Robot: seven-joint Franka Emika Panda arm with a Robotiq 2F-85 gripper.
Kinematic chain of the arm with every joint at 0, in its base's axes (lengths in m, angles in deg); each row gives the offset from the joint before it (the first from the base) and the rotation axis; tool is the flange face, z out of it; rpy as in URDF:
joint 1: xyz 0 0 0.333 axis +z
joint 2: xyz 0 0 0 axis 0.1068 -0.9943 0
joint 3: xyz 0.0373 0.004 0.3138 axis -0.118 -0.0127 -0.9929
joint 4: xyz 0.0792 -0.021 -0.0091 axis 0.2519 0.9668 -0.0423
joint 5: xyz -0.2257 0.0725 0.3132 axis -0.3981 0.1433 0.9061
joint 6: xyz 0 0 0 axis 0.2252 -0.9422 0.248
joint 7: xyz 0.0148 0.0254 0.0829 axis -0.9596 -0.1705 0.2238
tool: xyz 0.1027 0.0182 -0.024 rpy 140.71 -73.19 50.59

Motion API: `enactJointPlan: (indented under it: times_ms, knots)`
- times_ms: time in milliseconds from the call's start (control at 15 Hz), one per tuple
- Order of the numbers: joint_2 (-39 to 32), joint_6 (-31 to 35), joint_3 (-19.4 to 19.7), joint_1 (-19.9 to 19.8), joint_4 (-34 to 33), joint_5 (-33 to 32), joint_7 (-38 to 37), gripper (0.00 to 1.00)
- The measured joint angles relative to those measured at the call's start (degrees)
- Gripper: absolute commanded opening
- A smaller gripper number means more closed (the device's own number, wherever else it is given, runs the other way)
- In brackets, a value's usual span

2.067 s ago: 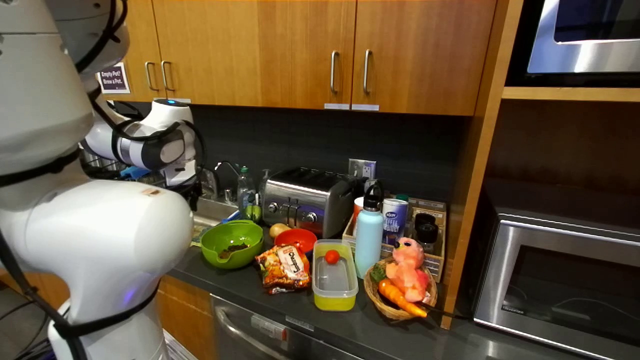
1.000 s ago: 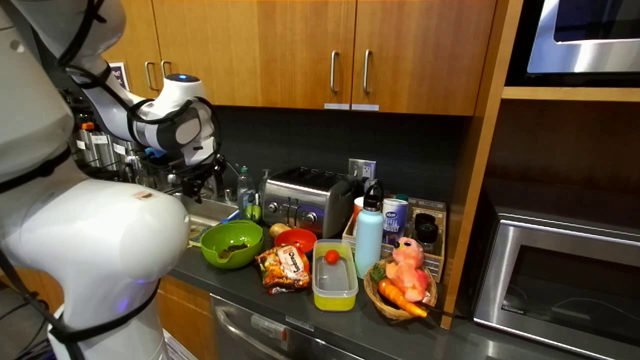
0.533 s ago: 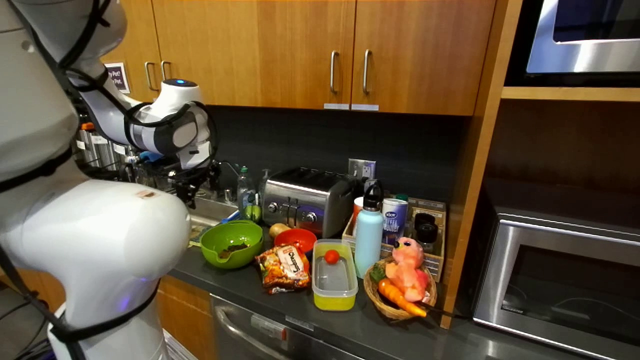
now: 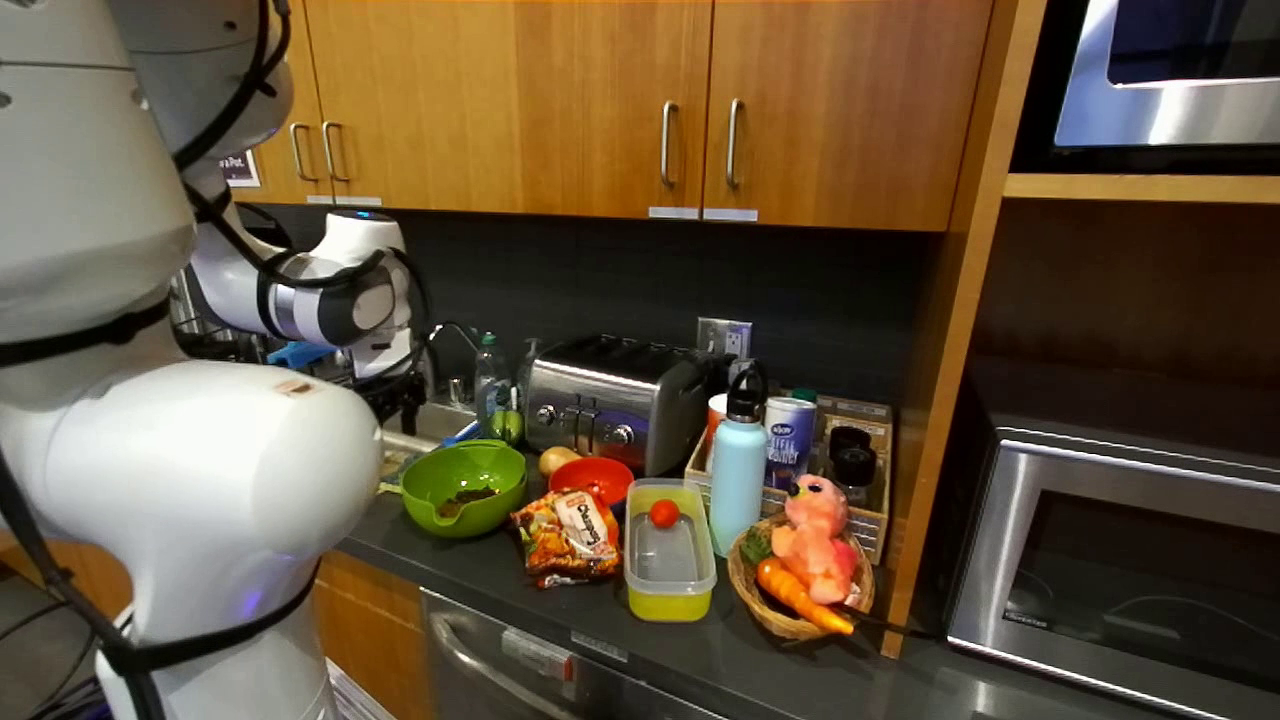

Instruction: Transfer the stuff in the green bowl onto the plate

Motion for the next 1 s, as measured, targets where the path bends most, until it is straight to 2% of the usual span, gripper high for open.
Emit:
enactJointPlan:
  times_ms: [333,1000]
  knots:
    - [-1.6,-1.0,0.5,-2.9,0.1,-2.6,-3.9,1.0]
    - [-6.1,-4.0,0.6,-2.9,-1.5,-2.7,-13.1,1.0]
